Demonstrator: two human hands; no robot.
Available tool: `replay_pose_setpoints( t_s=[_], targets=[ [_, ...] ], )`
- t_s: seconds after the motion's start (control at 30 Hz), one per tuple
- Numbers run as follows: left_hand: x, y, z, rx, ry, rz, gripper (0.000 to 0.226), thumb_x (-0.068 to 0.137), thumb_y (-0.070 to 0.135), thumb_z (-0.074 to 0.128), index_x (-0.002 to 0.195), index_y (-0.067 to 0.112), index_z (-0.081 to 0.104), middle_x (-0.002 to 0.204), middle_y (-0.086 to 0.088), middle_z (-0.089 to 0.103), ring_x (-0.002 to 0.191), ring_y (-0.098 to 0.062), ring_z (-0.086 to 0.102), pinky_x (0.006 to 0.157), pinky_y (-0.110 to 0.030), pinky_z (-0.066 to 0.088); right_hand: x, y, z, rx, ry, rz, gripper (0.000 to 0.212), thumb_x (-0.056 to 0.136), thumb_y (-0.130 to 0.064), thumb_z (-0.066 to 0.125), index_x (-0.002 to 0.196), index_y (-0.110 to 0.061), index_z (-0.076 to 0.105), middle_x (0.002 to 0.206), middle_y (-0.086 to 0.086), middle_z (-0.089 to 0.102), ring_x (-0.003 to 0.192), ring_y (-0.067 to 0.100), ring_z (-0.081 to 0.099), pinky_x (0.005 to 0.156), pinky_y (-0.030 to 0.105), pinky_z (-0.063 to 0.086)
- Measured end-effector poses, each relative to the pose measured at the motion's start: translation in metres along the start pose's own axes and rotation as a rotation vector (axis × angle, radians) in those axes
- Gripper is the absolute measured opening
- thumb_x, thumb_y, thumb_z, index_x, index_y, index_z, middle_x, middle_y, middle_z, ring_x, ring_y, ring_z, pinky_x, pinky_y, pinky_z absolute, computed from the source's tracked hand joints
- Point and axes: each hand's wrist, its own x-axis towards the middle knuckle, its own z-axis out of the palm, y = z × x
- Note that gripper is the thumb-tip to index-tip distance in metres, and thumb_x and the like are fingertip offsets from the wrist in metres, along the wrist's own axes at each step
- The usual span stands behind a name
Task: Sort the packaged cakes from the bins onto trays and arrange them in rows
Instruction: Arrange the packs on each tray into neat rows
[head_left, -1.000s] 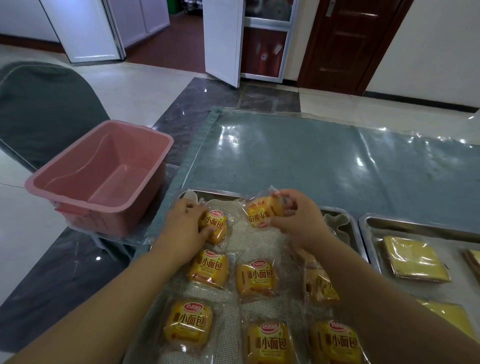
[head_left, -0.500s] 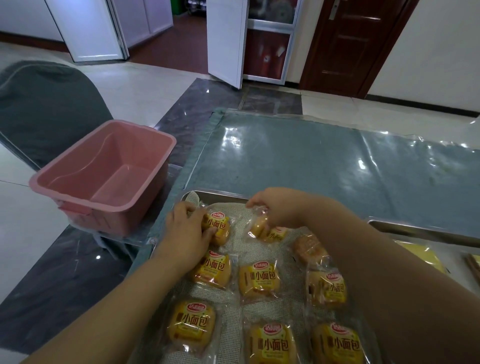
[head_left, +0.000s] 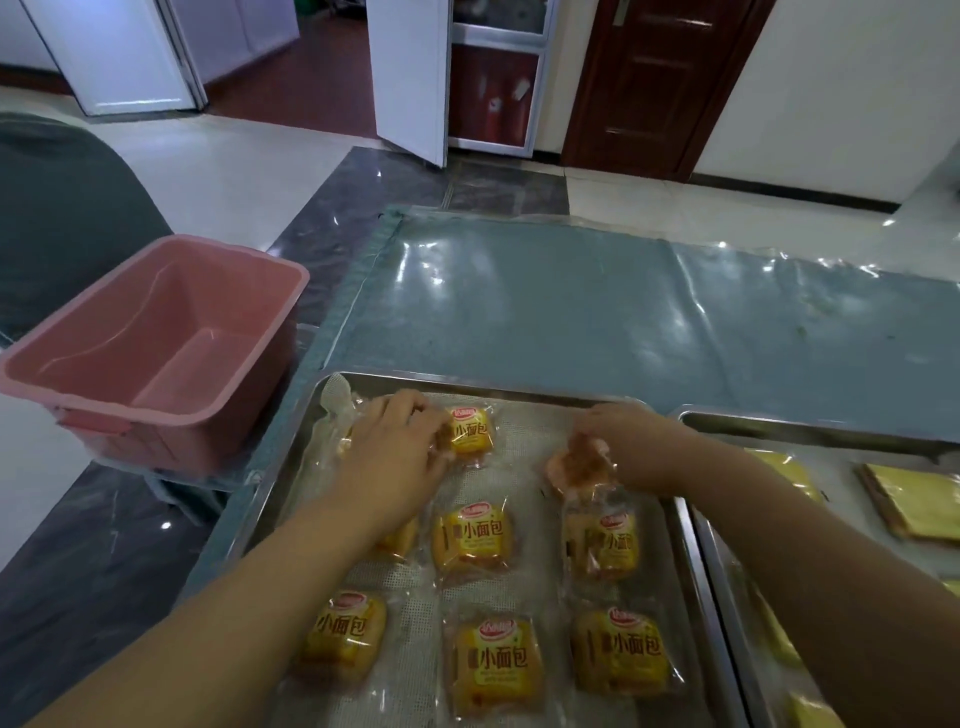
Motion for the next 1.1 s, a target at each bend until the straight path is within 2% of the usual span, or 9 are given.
replay_pose_setpoints(
  t_s=[0.17,0.27,0.33,0.43,0.5,0.6,0.73,0.93,1.1],
  targets=[
    [-0.001,0.022,0.009,0.054,-0.06,0.027,0.045,0.093,0.042,0.049,0.137,0.035,0.04,0.148,0.004,0.025,0.137,-0.02,0.016,0.114,-0.035,0.016,-0.011,0.012,0.013,-0.045,0.016,0.035,0.062,0.082,-0.024,0.069,0.134,-0.04,0.04,0.145,-0.009,0.037,0.136,0.022,0.032,0.107,0.051,0.03],
    [-0.005,0.032,0.012,0.076,-0.104,0.08,0.044,0.094,0.045,0.046,0.137,0.038,0.038,0.148,0.006,0.024,0.138,-0.019,0.014,0.114,-0.037,0.014,-0.009,0.014,0.02,0.025,0.095,0.054,0.051,0.088,-0.02,0.061,0.132,-0.035,0.042,0.139,-0.006,0.044,0.129,0.021,0.042,0.103,0.043,0.035],
    [-0.007,0.032,0.014,0.098,-0.124,0.081,0.046,0.093,0.046,0.047,0.137,0.037,0.038,0.147,0.006,0.025,0.138,-0.018,0.014,0.114,-0.037,0.014,-0.008,0.017,0.018,0.149,0.106,0.079,0.035,0.093,-0.02,0.054,0.127,-0.029,0.049,0.128,-0.004,0.054,0.115,0.019,0.052,0.095,0.032,0.039],
    [-0.009,0.026,0.015,0.088,-0.114,0.063,0.045,0.091,0.045,0.05,0.135,0.037,0.043,0.145,0.007,0.028,0.138,-0.017,0.015,0.114,-0.036,0.015,-0.004,0.024,0.009,0.285,0.129,0.083,0.021,0.097,-0.022,0.049,0.115,-0.022,0.059,0.108,-0.001,0.061,0.095,0.014,0.056,0.082,0.027,0.045],
    [-0.011,0.023,0.015,0.065,-0.118,0.045,0.043,0.091,0.044,0.052,0.133,0.037,0.045,0.145,0.008,0.029,0.137,-0.017,0.016,0.114,-0.036,0.015,-0.004,0.027,0.002,0.309,0.137,0.079,0.021,0.099,-0.024,0.045,0.109,-0.018,0.063,0.099,0.001,0.063,0.09,0.017,0.058,0.074,0.027,0.043],
    [-0.011,0.022,0.014,0.071,-0.112,0.041,0.045,0.09,0.044,0.054,0.134,0.036,0.044,0.143,0.008,0.03,0.135,-0.016,0.019,0.113,-0.035,0.018,-0.005,0.029,-0.005,0.445,0.114,0.077,0.024,0.1,-0.023,0.043,0.103,-0.014,0.065,0.091,0.007,0.067,0.082,0.021,0.063,0.076,0.034,0.051],
    [-0.01,0.021,0.015,0.083,-0.105,0.031,0.046,0.09,0.044,0.054,0.134,0.035,0.044,0.143,0.009,0.031,0.135,-0.016,0.021,0.113,-0.034,0.019,-0.006,0.029,0.001,0.526,0.117,0.116,0.025,0.1,-0.021,0.042,0.098,-0.012,0.064,0.083,0.004,0.067,0.071,0.016,0.061,0.071,0.03,0.05],
    [-0.01,0.021,0.014,0.084,-0.06,0.025,0.05,0.091,0.042,0.055,0.138,0.033,0.039,0.143,0.007,0.03,0.133,-0.016,0.023,0.111,-0.032,0.023,-0.006,0.027,0.006,0.538,0.169,0.125,0.022,0.1,-0.03,0.043,0.11,-0.02,0.06,0.092,-0.002,0.062,0.088,0.019,0.059,0.072,0.029,0.046],
    [0.003,0.016,0.011,0.078,-0.041,-0.007,0.06,0.088,0.038,0.061,0.142,0.027,0.036,0.145,0.002,0.034,0.135,-0.02,0.026,0.112,-0.034,0.024,-0.004,0.023,0.014,0.28,0.324,0.264,0.049,0.089,-0.053,0.053,0.131,-0.027,0.049,0.13,0.004,0.047,0.119,0.025,0.045,0.099,0.044,0.043]
  ],
)
